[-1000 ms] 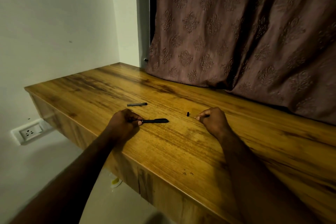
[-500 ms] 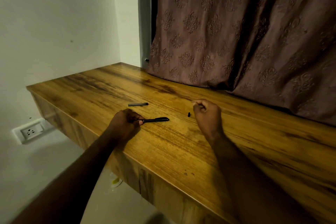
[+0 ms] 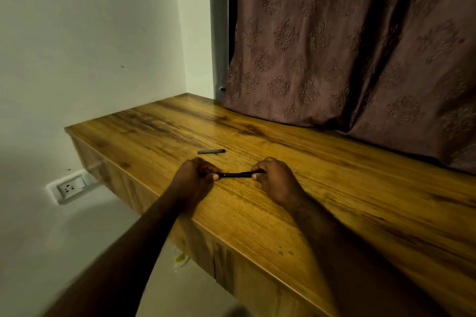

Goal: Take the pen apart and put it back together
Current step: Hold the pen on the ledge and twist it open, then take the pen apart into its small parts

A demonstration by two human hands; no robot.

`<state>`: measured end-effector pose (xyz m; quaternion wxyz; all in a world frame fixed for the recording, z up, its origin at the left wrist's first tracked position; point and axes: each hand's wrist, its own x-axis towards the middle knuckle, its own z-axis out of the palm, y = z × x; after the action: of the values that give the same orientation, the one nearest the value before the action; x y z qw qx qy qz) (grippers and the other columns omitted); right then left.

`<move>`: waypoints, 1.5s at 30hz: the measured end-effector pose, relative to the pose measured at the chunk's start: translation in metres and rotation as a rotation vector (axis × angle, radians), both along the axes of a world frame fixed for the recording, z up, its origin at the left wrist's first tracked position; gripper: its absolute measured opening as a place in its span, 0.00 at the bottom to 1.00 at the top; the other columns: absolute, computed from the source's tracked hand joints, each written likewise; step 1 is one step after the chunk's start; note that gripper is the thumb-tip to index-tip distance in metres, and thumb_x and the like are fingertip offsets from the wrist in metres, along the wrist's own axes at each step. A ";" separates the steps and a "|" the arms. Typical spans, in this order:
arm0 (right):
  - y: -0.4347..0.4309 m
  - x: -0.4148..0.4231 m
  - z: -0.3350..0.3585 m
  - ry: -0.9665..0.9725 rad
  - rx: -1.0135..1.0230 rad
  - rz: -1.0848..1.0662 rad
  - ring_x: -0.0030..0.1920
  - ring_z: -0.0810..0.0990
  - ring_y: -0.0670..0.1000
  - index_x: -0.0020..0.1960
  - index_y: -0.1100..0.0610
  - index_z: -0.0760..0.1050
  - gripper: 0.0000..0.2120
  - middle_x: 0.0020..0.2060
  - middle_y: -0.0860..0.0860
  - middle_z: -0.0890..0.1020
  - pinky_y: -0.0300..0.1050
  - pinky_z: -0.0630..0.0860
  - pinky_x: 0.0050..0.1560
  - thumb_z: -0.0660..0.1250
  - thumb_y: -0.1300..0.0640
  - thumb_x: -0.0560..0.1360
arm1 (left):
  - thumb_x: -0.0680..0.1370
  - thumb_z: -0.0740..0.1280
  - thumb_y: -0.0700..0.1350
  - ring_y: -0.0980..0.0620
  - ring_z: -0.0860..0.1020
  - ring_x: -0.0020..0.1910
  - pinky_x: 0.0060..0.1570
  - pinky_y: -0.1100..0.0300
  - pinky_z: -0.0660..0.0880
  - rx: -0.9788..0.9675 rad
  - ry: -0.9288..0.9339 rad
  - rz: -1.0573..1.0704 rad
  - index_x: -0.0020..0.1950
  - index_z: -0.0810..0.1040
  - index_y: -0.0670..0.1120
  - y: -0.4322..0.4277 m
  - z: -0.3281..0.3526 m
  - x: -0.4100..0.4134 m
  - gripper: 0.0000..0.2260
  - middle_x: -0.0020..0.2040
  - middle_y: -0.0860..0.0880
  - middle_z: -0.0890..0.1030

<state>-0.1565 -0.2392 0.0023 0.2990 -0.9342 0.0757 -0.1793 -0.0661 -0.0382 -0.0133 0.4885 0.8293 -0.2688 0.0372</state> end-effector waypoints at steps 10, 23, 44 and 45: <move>-0.003 -0.011 0.003 -0.278 0.192 -0.061 0.41 0.78 0.43 0.50 0.59 0.82 0.06 0.44 0.50 0.82 0.32 0.72 0.41 0.68 0.58 0.76 | 0.76 0.67 0.35 0.50 0.81 0.40 0.40 0.66 0.76 -0.071 0.013 0.234 0.46 0.81 0.40 0.005 0.011 0.016 0.04 0.40 0.47 0.81; -0.002 -0.008 0.001 -0.297 0.438 -0.017 0.27 0.72 0.44 0.33 0.47 0.78 0.14 0.25 0.45 0.78 0.39 0.66 0.29 0.68 0.59 0.75 | 0.72 0.59 0.50 0.40 0.79 0.35 0.36 0.55 0.73 0.549 -0.351 0.167 0.37 0.81 0.42 -0.012 0.016 0.075 0.15 0.33 0.40 0.81; 0.010 -0.020 0.007 -0.340 0.573 0.064 0.30 0.75 0.45 0.46 0.49 0.78 0.03 0.33 0.49 0.79 0.40 0.69 0.33 0.70 0.56 0.75 | 0.79 0.63 0.33 0.64 0.74 0.32 0.33 0.72 0.69 -0.258 -0.093 -0.034 0.46 0.75 0.40 -0.033 0.002 -0.050 0.04 0.36 0.50 0.76; 0.011 -0.023 0.007 -0.323 0.565 0.066 0.29 0.75 0.42 0.44 0.49 0.78 0.04 0.33 0.48 0.80 0.39 0.69 0.32 0.69 0.58 0.76 | 0.79 0.63 0.35 0.62 0.73 0.31 0.31 0.68 0.69 -0.252 -0.082 -0.066 0.45 0.74 0.42 -0.033 0.001 -0.054 0.04 0.35 0.51 0.76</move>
<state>-0.1795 -0.2282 0.0089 0.5603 -0.7757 0.0439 -0.2872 -0.1204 -0.0711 -0.0121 0.5784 0.7498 -0.3089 0.0884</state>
